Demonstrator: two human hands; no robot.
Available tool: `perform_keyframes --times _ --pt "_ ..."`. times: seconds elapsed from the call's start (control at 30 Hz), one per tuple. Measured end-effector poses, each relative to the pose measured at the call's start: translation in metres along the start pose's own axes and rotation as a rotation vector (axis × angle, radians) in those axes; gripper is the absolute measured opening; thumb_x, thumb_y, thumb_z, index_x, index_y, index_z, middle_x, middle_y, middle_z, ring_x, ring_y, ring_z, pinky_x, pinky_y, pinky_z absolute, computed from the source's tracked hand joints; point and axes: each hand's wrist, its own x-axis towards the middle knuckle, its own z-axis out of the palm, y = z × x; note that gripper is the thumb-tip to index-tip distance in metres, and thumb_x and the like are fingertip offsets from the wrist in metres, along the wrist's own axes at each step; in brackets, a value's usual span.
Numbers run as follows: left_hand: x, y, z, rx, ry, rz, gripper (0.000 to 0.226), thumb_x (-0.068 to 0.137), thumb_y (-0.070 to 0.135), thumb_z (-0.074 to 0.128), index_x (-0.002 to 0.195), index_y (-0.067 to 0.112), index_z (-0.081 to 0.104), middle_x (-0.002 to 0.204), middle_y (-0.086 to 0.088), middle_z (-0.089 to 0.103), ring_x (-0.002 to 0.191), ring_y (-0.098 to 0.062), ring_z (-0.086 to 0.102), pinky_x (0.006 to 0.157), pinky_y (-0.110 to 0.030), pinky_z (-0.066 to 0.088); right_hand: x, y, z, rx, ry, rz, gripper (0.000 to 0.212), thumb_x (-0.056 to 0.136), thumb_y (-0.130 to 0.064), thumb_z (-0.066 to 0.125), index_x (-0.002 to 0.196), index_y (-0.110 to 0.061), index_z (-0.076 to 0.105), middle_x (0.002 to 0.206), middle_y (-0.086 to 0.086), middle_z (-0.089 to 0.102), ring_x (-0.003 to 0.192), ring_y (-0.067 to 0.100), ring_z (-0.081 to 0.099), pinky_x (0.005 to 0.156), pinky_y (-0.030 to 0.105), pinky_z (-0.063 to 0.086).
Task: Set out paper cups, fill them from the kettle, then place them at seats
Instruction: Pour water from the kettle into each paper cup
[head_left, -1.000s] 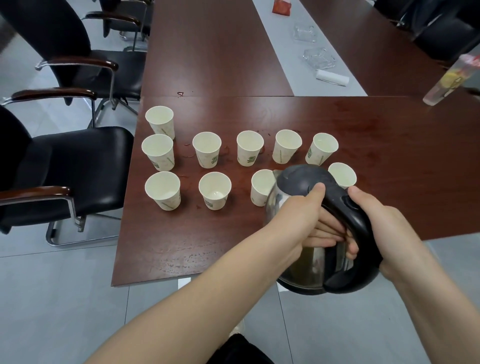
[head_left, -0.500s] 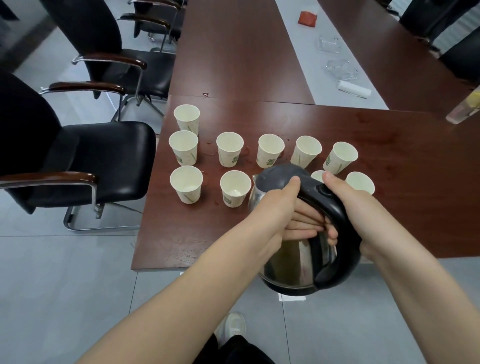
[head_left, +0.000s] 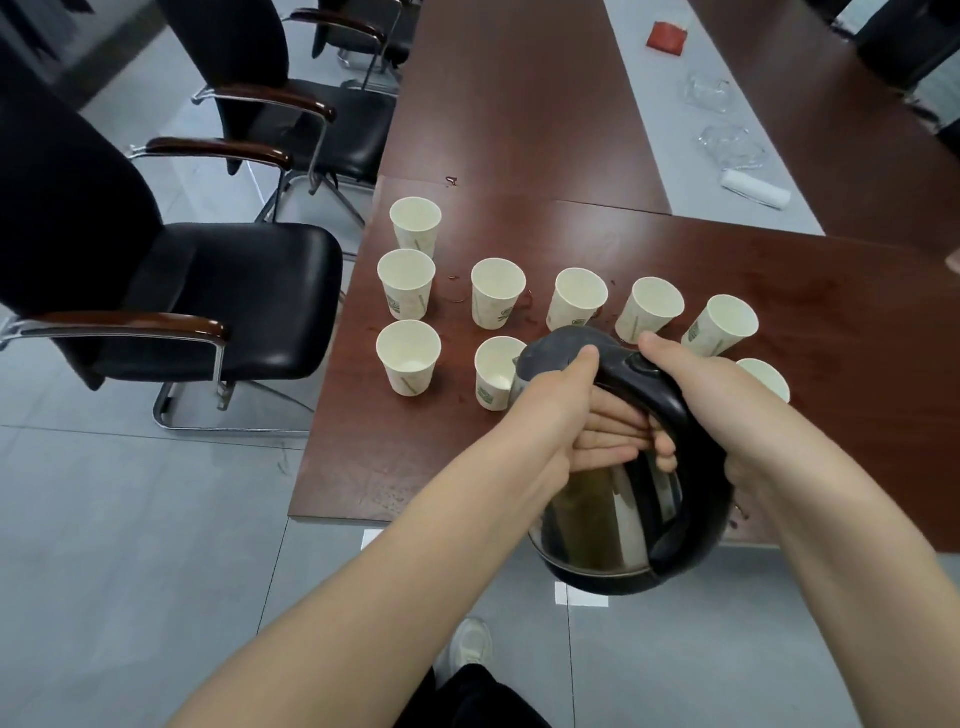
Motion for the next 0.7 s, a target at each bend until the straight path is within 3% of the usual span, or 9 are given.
perform_keyframes --times 0.7 --pt "0.010 -0.003 0.004 -0.098 -0.013 -0.025 0.072 0.100 0.052 0.030 0.064 -0.002 0.062 0.047 -0.009 0.063 0.040 -0.014 0.063 0.048 -0.022 0.054 0.012 -0.009 -0.005 -0.145 0.029 0.043 0.055 0.088 -0.056 0.054 0.066 -0.006 0.058 0.038 0.013 0.051 0.032 0.025 0.049 0.046 0.027 0.042"
